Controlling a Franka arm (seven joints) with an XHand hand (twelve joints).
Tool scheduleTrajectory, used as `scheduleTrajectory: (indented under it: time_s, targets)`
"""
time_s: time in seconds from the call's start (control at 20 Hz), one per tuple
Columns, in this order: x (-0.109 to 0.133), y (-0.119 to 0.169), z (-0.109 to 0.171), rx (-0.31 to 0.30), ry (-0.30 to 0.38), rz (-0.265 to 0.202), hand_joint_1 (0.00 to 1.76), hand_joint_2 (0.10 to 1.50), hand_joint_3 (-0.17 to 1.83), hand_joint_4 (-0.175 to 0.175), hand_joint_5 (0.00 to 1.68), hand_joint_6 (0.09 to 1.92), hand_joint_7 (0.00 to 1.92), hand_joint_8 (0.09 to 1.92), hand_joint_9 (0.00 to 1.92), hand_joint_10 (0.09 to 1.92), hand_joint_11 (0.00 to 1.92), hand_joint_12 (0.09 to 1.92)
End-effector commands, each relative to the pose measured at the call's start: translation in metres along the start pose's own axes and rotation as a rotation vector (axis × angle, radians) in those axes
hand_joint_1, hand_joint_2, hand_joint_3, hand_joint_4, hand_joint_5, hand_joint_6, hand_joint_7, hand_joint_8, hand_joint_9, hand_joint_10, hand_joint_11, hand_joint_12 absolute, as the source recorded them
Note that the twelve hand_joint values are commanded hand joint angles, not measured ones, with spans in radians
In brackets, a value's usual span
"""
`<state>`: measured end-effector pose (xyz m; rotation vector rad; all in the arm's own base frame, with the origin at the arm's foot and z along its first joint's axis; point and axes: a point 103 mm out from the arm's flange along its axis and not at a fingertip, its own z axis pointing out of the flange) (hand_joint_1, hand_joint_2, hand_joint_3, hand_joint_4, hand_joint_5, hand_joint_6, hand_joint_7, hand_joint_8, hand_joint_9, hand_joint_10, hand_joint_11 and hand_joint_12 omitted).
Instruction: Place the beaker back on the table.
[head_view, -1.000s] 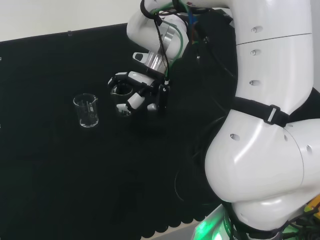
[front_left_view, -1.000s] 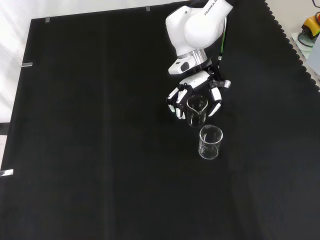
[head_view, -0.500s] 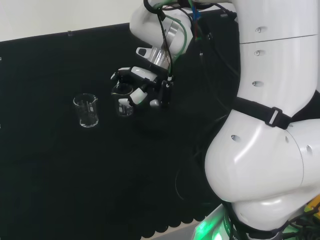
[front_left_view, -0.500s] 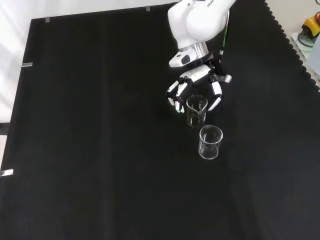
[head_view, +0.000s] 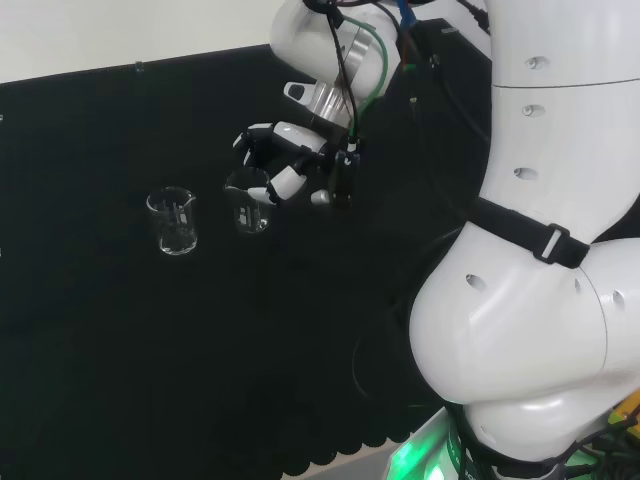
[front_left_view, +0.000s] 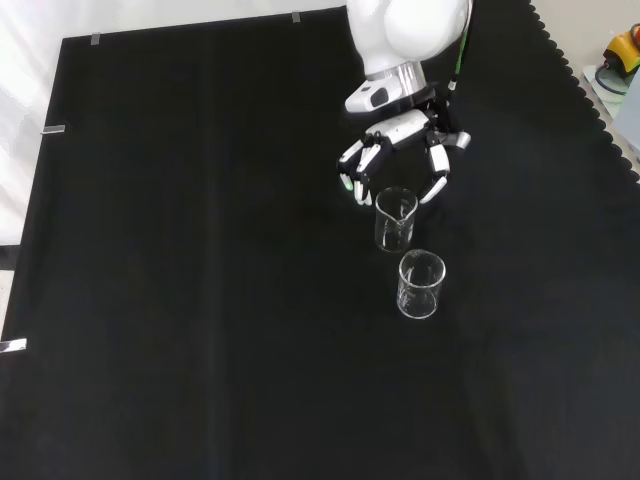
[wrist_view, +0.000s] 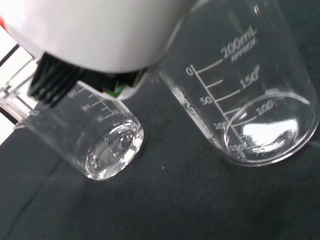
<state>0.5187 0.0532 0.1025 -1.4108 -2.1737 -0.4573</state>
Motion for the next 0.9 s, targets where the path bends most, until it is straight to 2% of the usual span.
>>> scheduleTrajectory:
  time_s: [0.05, 0.25, 0.65, 0.9]
  targets:
    - [0.003, -0.014, -0.015, -0.036, -0.027, 0.017, 0.99, 0.31, 1.01, -0.045, 0.41, 0.58, 0.74, 0.65, 0.9, 0.09, 0.18, 1.33]
    - [0.012, -0.027, -0.029, -0.041, -0.023, 0.001, 0.99, 0.31, 1.01, -0.045, 0.41, 0.58, 0.74, 0.65, 0.9, 0.09, 0.18, 1.33]
    - [0.021, -0.043, -0.052, -0.073, -0.063, 0.032, 0.98, 0.32, 1.01, -0.044, 0.42, 0.57, 0.74, 0.65, 0.9, 0.09, 0.18, 1.33]
    - [0.026, -0.047, -0.051, -0.071, -0.084, 0.047, 0.98, 0.32, 1.01, -0.044, 0.42, 0.57, 0.74, 0.65, 0.9, 0.09, 0.18, 1.33]
